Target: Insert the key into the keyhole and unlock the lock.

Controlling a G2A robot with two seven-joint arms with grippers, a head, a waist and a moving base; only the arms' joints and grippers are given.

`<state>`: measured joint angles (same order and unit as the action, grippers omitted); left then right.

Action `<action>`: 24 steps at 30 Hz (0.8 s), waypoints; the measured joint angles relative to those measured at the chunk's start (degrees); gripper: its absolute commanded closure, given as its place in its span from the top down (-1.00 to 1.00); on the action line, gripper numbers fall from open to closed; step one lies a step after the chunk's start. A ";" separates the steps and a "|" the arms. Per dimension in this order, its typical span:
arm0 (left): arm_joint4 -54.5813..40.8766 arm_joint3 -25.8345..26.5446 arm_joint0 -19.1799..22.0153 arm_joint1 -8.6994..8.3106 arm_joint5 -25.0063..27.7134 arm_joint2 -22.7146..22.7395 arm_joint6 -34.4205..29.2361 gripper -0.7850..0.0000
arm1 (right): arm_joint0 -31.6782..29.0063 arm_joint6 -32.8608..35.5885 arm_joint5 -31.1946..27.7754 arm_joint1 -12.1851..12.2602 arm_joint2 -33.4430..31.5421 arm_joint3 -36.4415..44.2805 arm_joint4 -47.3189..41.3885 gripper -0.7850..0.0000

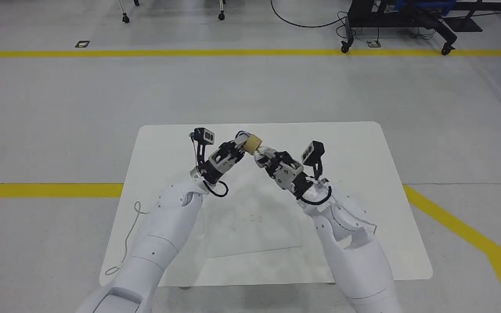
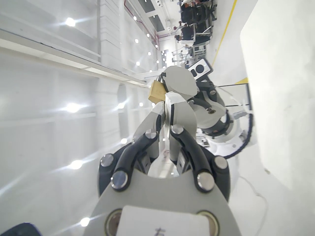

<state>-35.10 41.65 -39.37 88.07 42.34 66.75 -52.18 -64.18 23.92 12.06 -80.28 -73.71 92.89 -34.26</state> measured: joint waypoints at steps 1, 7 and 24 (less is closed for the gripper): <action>0.08 0.12 -0.07 -0.01 0.27 -0.02 -0.16 -1.00 | 0.07 0.18 0.51 -0.05 -0.30 -0.29 -2.01 -1.00; 0.82 0.37 -0.17 -0.15 1.59 -0.03 -0.87 -1.00 | 0.63 1.94 7.00 -0.15 -2.03 -2.29 -13.21 -1.00; 10.77 0.04 0.35 -0.97 4.40 -0.84 3.11 -1.00 | 1.95 5.24 14.28 0.32 -5.34 -5.97 -27.78 -1.00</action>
<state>-24.33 41.69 -39.01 87.11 46.74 65.91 -49.07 -62.24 29.16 26.34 -79.96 -79.04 86.92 -62.04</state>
